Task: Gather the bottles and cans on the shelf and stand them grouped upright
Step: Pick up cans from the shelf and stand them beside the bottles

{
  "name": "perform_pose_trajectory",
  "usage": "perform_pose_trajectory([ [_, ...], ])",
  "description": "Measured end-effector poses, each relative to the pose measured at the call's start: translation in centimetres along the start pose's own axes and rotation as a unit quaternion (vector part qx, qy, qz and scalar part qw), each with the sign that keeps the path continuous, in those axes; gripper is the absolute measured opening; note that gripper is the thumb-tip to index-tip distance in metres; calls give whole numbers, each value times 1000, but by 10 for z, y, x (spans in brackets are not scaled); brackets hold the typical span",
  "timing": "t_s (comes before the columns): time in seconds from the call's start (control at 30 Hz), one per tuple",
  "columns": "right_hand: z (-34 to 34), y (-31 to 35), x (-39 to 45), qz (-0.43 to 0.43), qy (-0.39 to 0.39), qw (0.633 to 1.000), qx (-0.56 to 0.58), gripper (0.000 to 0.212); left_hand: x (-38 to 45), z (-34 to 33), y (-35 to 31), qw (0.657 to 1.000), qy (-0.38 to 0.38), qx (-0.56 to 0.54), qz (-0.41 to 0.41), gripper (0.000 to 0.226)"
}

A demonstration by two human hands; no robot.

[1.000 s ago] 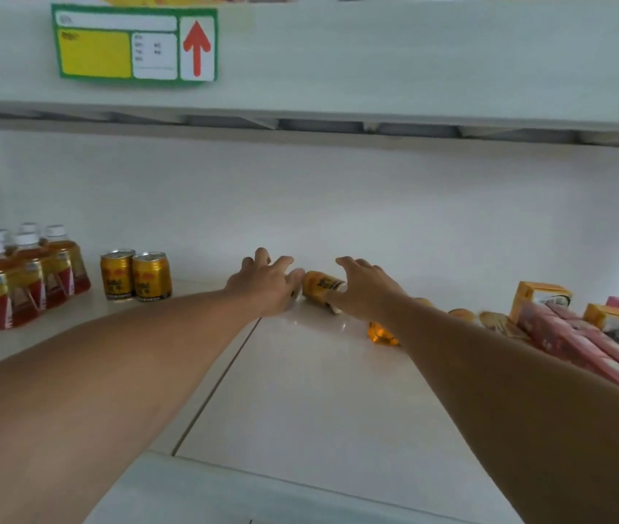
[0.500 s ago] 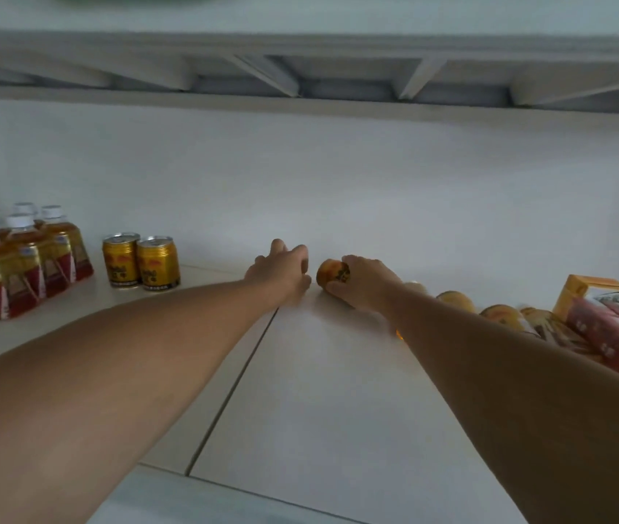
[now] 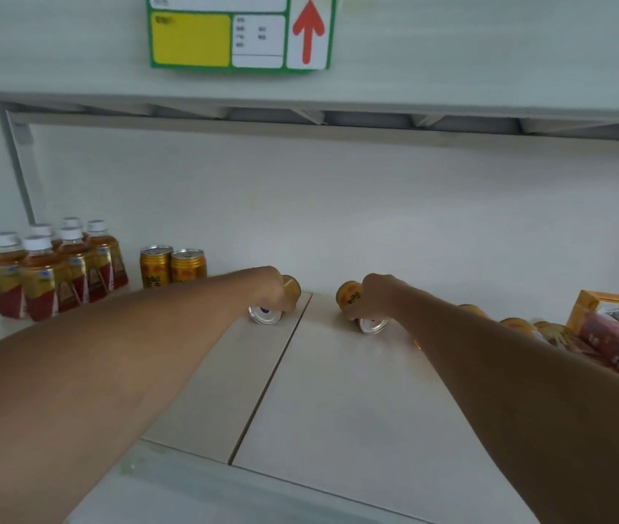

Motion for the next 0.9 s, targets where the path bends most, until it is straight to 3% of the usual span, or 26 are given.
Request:
perform_pose_trajectory([
  [0.13, 0, 3, -14, -20, 6, 999, 32, 45, -6, 1, 14, 997, -6, -74, -7, 45],
  [0.27, -1, -6, -26, -98, -64, 969, 219, 45, -7, -3, 30, 984, -26, -179, -2, 53],
  [0.4, -5, -13, -38, -131, -143, 910, 366, 51, -5, 0, 36, 937, -92, -337, -26, 66],
  [0.5, -12, -8, -51, -128, -154, 895, 399, 57, -15, -8, 45, 906, -120, -403, -36, 85],
  [0.67, -9, 0, -81, -108, -156, 902, 387, 61, -48, -18, 62, 898, -121, -421, -25, 80],
  [0.9, -12, 27, -118, 1, -128, 881, 456, 72, -120, -16, 88, 913, -160, -376, 16, 67],
])
Point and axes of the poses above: each hand's wrist, its own x-axis towards the middle knuckle, its own z-axis out of the back of the hand, y = z × x, the point moved 8 cm from there along x, towards the middle knuckle, and after that the axes turned 6 degrees about -y, right-handed, at the moved point
